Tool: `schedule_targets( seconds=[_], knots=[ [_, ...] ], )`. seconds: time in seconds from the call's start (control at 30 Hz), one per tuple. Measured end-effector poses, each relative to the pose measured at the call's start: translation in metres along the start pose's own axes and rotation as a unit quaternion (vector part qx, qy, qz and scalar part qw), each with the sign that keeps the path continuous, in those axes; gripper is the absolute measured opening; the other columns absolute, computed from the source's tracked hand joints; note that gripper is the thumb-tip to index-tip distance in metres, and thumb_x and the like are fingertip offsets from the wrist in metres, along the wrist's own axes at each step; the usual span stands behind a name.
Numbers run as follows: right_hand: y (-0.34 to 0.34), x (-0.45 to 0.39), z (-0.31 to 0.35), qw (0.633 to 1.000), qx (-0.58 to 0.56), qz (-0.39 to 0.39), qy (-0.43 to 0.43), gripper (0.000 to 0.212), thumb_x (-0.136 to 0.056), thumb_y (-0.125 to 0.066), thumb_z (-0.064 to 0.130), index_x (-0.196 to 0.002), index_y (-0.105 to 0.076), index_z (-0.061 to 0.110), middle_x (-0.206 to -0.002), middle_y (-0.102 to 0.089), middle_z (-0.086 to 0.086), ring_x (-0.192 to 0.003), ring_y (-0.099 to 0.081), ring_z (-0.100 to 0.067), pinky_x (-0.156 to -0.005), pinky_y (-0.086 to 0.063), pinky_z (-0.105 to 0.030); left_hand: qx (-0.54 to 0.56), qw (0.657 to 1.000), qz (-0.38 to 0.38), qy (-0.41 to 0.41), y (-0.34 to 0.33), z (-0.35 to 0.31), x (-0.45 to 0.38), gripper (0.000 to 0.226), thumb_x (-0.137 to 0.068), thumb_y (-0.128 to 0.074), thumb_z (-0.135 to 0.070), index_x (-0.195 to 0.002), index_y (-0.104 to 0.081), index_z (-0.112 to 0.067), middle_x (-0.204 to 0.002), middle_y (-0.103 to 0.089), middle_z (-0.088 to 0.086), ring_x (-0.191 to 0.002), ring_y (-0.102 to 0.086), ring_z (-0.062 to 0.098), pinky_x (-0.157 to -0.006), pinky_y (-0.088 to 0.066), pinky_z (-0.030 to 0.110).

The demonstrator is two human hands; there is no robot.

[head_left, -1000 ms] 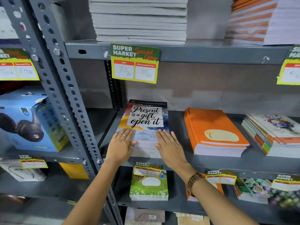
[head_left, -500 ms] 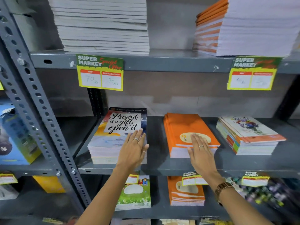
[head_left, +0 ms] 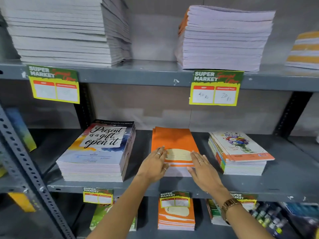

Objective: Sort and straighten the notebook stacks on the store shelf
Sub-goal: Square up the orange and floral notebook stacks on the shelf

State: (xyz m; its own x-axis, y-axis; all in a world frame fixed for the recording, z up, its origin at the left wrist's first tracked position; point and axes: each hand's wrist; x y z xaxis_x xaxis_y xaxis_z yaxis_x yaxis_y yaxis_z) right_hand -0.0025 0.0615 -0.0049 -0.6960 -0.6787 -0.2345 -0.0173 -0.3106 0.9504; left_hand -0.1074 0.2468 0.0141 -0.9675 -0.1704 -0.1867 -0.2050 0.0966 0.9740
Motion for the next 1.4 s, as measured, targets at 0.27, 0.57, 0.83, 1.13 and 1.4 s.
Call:
schedule_targets(
  seconds=[0.27, 0.57, 0.83, 1.13, 1.4],
  knots=[
    [-0.008, -0.012, -0.014, 0.998, 0.03, 0.044, 0.045, 0.065, -0.098, -0.028, 0.047, -0.15, -0.008, 0.014, -0.16, -0.009, -0.002, -0.147, -0.007, -0.017, -0.117, -0.003, -0.028, -0.083, 0.994, 0.067, 0.0, -0.011, -0.002, -0.011, 0.068, -0.096, -0.023, -0.05, -0.147, -0.004, -0.01, -0.159, -0.007, 0.01, -0.147, -0.003, 0.023, -0.12, -0.001, 0.036],
    [-0.01, -0.016, -0.01, 0.995, 0.068, 0.032, 0.071, 0.057, -0.101, -0.029, 0.036, -0.149, -0.012, 0.01, -0.159, -0.014, -0.009, -0.147, -0.008, -0.022, -0.117, 0.0, -0.032, -0.065, 0.997, 0.026, 0.029, -0.008, 0.006, -0.008, 0.073, -0.089, -0.029, -0.062, -0.146, -0.017, -0.018, -0.157, -0.022, 0.001, -0.145, -0.015, 0.016, -0.118, -0.015, 0.032],
    [-0.013, -0.013, -0.004, 0.995, 0.058, 0.017, 0.081, 0.053, -0.101, -0.035, 0.024, -0.149, -0.016, 0.012, -0.158, -0.017, -0.006, -0.147, -0.011, -0.019, -0.119, -0.007, -0.03, -0.039, 0.997, 0.018, 0.063, -0.013, 0.006, -0.003, 0.07, -0.091, -0.031, -0.057, -0.146, -0.017, -0.017, -0.157, -0.019, 0.0, -0.146, -0.01, 0.013, -0.117, -0.02, 0.031],
    [-0.009, -0.013, -0.007, 0.997, 0.04, 0.019, 0.057, 0.052, -0.1, -0.04, 0.027, -0.147, -0.022, 0.019, -0.156, -0.024, 0.002, -0.145, -0.018, -0.014, -0.115, -0.025, -0.029, -0.047, 0.996, 0.017, 0.073, -0.024, 0.003, -0.003, 0.067, -0.093, -0.029, -0.052, -0.147, -0.014, -0.014, -0.158, -0.017, 0.003, -0.146, -0.008, 0.017, -0.118, -0.013, 0.03],
    [-0.008, -0.013, -0.006, 0.998, 0.028, 0.028, 0.038, 0.052, -0.099, -0.041, 0.027, -0.147, -0.023, 0.021, -0.157, -0.024, 0.005, -0.145, -0.016, -0.012, -0.115, -0.027, -0.03, -0.007, 0.997, 0.006, 0.081, -0.022, 0.0, -0.001, 0.065, -0.094, -0.031, -0.05, -0.146, -0.016, -0.014, -0.158, -0.018, 0.002, -0.146, -0.007, 0.016, -0.118, -0.015, 0.03]
  ],
)
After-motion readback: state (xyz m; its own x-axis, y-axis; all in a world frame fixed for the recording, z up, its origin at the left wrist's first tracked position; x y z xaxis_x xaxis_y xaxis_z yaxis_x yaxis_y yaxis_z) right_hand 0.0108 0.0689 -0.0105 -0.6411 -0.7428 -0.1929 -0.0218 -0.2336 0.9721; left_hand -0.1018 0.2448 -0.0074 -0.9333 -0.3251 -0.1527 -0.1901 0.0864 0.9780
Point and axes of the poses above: each hand's wrist, its own x-axis away from the middle knuckle, its own y-axis out of the back of the hand, z = x × y
